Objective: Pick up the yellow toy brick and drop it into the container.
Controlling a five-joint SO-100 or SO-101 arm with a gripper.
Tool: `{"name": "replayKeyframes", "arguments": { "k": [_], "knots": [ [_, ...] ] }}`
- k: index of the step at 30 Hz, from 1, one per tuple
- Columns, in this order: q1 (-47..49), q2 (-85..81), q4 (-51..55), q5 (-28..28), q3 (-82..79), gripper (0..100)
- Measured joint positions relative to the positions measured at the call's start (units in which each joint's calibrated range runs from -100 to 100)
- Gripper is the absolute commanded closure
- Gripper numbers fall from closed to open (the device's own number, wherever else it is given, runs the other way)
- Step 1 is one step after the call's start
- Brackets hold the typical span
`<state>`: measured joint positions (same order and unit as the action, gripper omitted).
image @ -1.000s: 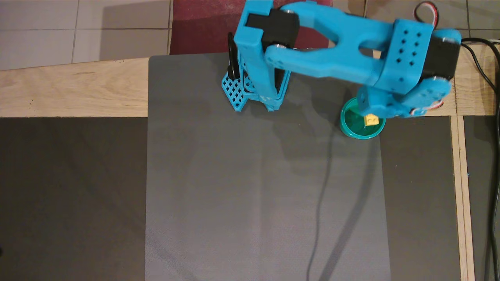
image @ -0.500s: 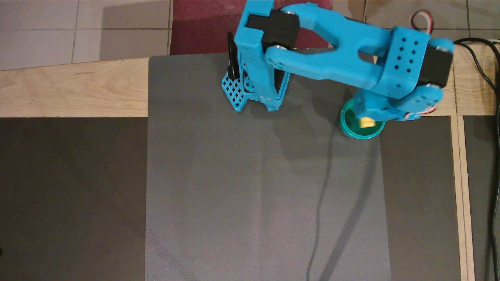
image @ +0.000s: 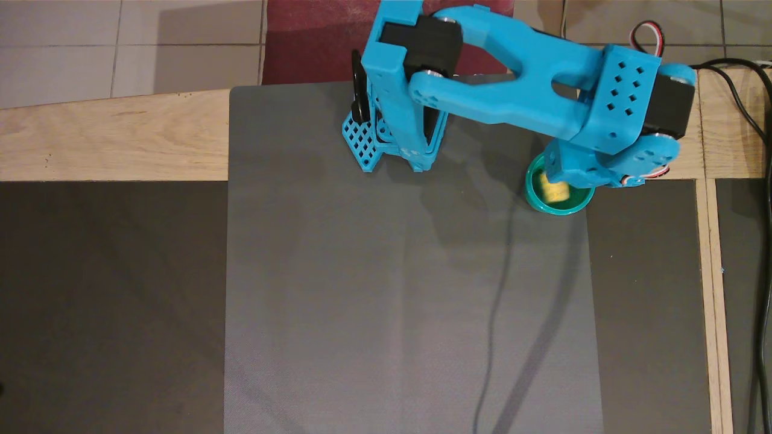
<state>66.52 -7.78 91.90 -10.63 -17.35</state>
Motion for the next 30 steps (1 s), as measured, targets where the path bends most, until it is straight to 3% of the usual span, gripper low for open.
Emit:
{"name": "replayKeyframes", "arguments": {
  "k": [3, 6, 15, 23, 30],
  "knots": [
    [0.0, 0.0, 0.0, 0.0, 0.0, 89],
    [0.0, 0.0, 0.0, 0.0, 0.0, 100],
    [-6.46, -2.89, 3.17, 0.0, 3.72, 100],
    [-26.5, -17.76, 5.02, 5.71, 13.5, 100],
    [-48.26, -28.56, 4.75, 7.3, 13.68, 100]
  ]
}}
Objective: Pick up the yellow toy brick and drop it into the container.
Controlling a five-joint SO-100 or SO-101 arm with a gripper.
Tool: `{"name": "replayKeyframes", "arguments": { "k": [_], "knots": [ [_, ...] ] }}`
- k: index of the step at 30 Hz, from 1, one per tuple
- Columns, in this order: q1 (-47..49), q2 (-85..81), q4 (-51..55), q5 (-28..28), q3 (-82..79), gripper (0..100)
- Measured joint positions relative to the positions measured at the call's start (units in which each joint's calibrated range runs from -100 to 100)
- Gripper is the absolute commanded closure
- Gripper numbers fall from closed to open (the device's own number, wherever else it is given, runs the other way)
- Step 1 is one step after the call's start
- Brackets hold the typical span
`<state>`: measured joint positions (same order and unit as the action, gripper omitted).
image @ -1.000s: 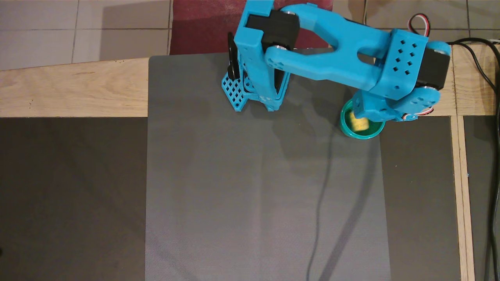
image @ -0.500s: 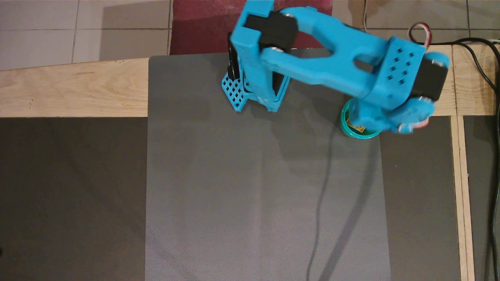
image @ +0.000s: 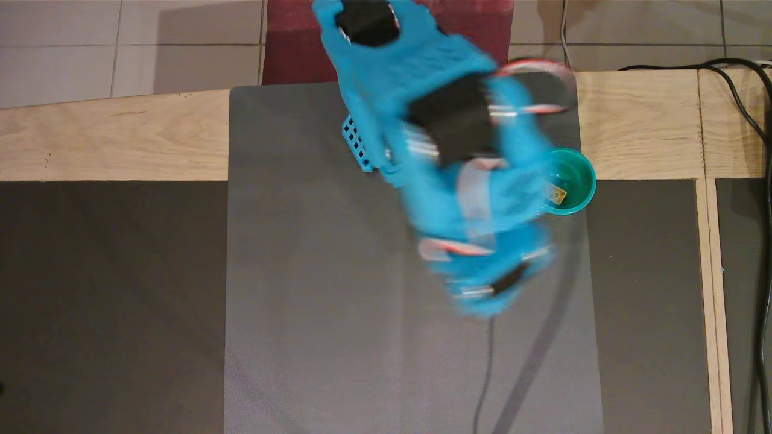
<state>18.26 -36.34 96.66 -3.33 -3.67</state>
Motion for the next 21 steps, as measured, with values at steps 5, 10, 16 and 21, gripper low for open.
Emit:
{"name": "replayKeyframes", "arguments": {
  "k": [5, 10, 16, 21],
  "knots": [
    [-13.88, -8.33, -1.14, 4.23, -1.72, 100],
    [-16.11, -16.23, -2.9, 4.28, -13.23, 100],
    [-16.63, -25.33, -14.34, 4.28, -33.44, 100],
    [-17.07, -32.64, -26.75, 2.54, -51.74, 100]
  ]
}}
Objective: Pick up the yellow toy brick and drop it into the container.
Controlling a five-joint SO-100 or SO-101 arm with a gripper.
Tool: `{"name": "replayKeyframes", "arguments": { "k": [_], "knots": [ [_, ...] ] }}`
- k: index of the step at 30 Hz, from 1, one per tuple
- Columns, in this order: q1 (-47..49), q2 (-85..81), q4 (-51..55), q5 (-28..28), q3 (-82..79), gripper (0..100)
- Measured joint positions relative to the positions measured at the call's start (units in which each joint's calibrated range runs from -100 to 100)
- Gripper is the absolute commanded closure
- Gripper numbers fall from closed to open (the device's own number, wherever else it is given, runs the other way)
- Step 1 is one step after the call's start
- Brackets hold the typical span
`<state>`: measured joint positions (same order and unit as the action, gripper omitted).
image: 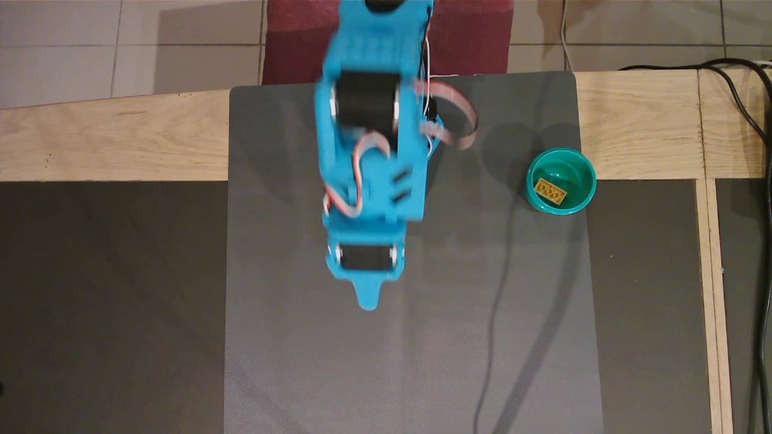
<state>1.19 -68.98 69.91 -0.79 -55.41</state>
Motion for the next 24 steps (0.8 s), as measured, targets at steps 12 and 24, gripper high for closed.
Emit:
{"name": "replayKeyframes", "arguments": {
  "k": [12, 24],
  "knots": [
    [0.74, -11.98, -13.29, -0.32, -32.08, 100],
    [0.45, -29.41, -3.96, -1.59, -40.42, 100]
  ]
}}
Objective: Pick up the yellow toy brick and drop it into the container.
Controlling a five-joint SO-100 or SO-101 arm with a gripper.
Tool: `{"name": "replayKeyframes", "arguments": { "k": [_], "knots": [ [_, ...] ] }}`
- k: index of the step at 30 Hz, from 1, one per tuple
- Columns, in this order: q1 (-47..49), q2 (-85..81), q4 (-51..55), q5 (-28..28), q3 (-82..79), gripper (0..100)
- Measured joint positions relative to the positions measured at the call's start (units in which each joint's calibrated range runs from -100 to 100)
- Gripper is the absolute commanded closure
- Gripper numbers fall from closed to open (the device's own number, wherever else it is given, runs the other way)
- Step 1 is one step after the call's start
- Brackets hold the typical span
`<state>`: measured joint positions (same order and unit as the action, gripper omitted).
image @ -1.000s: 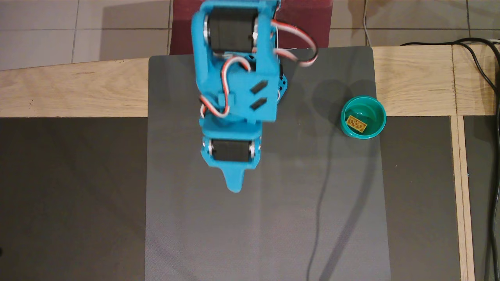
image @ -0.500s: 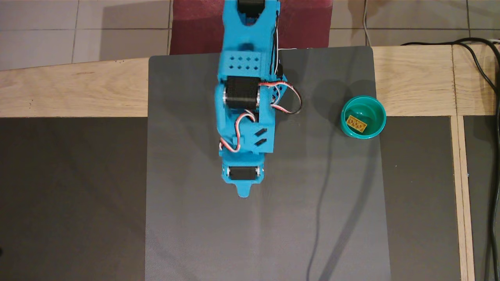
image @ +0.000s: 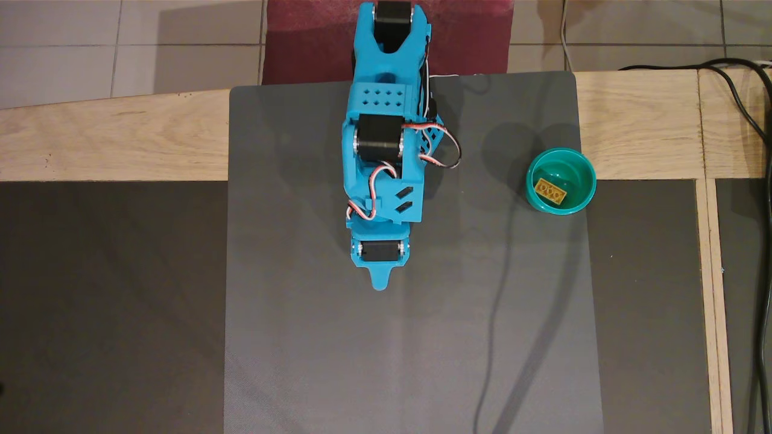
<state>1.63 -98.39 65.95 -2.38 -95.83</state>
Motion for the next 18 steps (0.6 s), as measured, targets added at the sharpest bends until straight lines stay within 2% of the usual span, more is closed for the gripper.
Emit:
{"name": "replayKeyframes", "arguments": {
  "k": [18],
  "knots": [
    [0.07, -0.25, 0.18, 0.0, 0.0, 100]
  ]
}}
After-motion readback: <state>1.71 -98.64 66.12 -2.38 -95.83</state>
